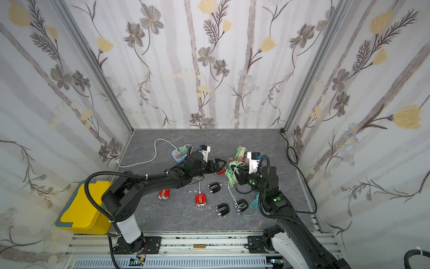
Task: Unplug the electric shaver
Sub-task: Place the socket at the center of the board, then place the plug at the center of the board.
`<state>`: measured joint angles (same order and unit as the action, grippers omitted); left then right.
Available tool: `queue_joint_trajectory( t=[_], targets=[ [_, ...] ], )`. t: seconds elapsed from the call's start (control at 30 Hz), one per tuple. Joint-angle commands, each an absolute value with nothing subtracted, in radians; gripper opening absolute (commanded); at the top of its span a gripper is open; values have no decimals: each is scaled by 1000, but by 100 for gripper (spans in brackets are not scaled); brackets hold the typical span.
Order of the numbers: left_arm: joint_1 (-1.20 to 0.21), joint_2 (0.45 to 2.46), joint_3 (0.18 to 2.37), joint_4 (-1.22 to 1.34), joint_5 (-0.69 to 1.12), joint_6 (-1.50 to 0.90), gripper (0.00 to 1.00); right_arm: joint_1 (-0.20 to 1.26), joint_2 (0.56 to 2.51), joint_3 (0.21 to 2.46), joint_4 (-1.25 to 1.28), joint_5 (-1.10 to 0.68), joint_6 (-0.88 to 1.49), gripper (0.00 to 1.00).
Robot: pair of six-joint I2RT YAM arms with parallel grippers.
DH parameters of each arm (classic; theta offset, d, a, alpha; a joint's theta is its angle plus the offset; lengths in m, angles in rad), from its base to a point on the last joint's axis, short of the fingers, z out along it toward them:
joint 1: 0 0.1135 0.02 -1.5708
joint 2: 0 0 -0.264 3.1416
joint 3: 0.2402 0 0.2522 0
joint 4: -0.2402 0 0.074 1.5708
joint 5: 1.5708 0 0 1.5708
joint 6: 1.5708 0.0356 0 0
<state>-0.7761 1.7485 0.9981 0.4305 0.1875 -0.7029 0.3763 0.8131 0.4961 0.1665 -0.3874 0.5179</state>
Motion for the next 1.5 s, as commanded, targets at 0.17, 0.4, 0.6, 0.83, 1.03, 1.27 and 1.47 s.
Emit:
queue_joint_trajectory(
  t=[0.17,0.4,0.6,0.83,1.03,1.27,1.47],
  targets=[
    [-776,1526,791,415,130,-541,100,439,868,377,239,-284,557,6],
    [-801,1451,690,436,143,-481,100,486,970,339,159,-138,559,7],
    [-838,1459,714,329,109,-352,93,506,1059,327,137,-104,559,14],
    [-867,1477,750,257,79,-272,91,525,1113,316,146,-92,565,23],
    [-880,1518,786,212,54,-233,90,524,1052,327,62,-22,568,48],
    [-880,1576,825,182,58,-182,90,466,892,341,-24,34,580,56],
    [-883,1648,882,119,76,-104,91,289,778,394,-41,-161,547,50]
  ],
)
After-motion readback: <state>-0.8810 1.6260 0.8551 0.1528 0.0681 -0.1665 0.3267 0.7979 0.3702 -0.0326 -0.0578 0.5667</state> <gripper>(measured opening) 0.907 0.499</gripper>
